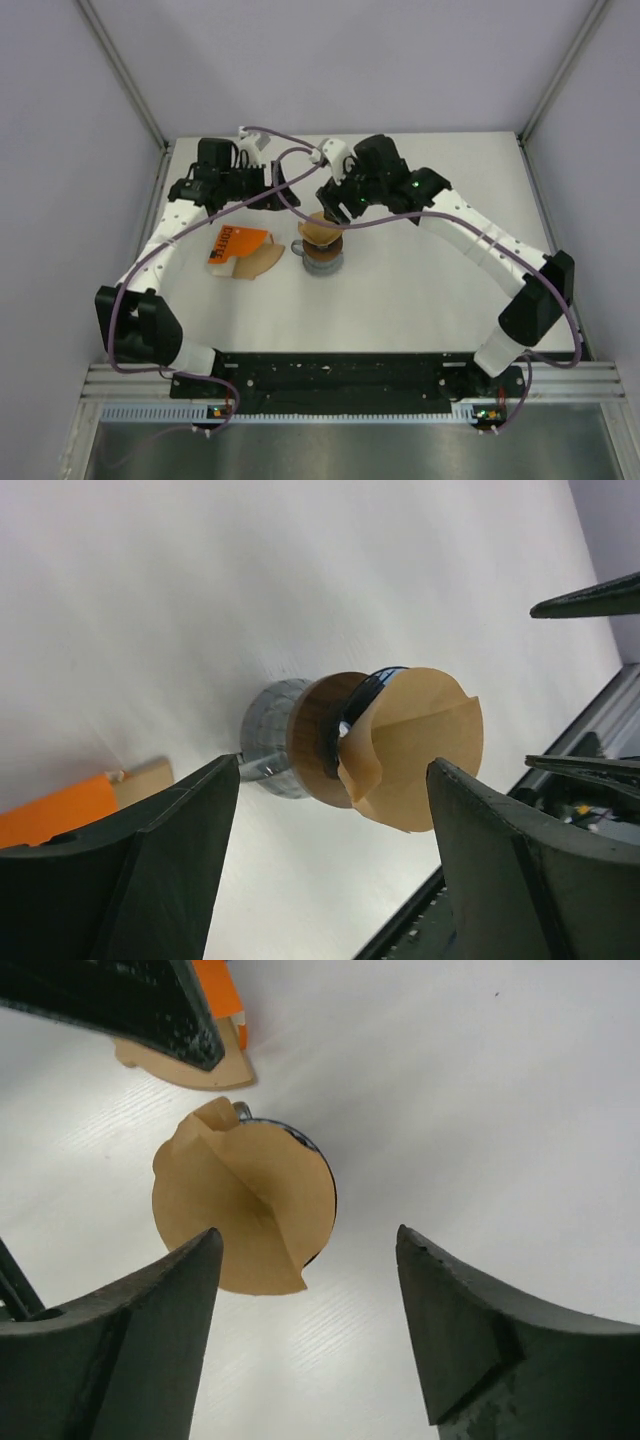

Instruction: Place the coffee filter in the dripper

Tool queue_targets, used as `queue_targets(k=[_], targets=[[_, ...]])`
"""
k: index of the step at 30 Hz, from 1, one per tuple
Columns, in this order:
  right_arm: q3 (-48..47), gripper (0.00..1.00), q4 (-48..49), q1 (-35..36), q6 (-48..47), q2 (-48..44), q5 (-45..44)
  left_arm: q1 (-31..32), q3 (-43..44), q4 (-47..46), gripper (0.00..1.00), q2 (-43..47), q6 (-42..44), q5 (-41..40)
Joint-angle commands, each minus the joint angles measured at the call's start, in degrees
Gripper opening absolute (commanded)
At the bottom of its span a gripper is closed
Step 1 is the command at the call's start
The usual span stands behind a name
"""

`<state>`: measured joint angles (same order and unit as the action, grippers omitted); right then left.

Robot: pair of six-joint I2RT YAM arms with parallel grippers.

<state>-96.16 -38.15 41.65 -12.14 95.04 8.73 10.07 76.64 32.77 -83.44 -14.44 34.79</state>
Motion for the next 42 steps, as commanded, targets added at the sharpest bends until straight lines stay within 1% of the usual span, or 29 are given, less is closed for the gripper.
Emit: queue_targets(k=[1, 3, 7, 10, 12, 16, 19, 25, 28, 35, 42], targets=[[10.5, 0.83, 9.3, -22.6, 16.8, -14.7, -1.0, -12.1, 2.6, -1.5, 0.81, 2.5, -3.0, -12.6], [16.2, 0.87, 12.8, -28.6, 18.8, -17.6, 1.3, -13.2, 2.6, -2.8, 0.83, 2.5, -0.9, -16.0], [28.1, 0.93, 19.8, -38.7, 22.4, -22.3, 6.3, -15.1, 1.9, -4.6, 0.83, 1.2, 2.0, -23.7], [36.6, 0.95, 27.2, -45.4, 24.4, -24.4, 7.8, -16.5, -1.5, -8.8, 0.83, 1.1, 3.2, -26.2], [41.6, 0.95, 31.6, -47.4, 24.9, -25.7, 7.0, -17.4, -4.9, -12.8, 0.83, 1.3, 3.4, -26.8], [50.3, 0.95, 40.1, -48.0, 23.5, -27.2, 4.5, -18.6, -11.7, -20.0, 0.84, 2.1, 4.1, -28.0], [54.5, 0.95, 43.8, -48.0, 22.7, -27.3, 4.4, -19.1, -15.2, -23.8, 0.84, 2.0, 4.7, -28.5], [58.5, 0.95, 49.7, -48.0, 22.2, -27.2, 5.0, -19.6, -21.5, -30.7, 0.84, 1.9, 4.9, -28.3], [59.7, 0.95, 51.1, -48.0, 22.0, -26.9, 5.3, -19.7, -22.8, -31.5, 0.84, 1.7, 4.9, -28.3], [61.5, 0.95, 53.5, -48.0, 21.6, -26.7, 5.4, -19.7, -22.7, -29.7, 0.85, 0.4, 5.6, -29.0], [62.6, 0.95, 54.9, -48.0, 21.5, -26.5, 5.9, -19.7, -24.2, -31.0, 0.85, 0.4, 5.5, -29.1]])
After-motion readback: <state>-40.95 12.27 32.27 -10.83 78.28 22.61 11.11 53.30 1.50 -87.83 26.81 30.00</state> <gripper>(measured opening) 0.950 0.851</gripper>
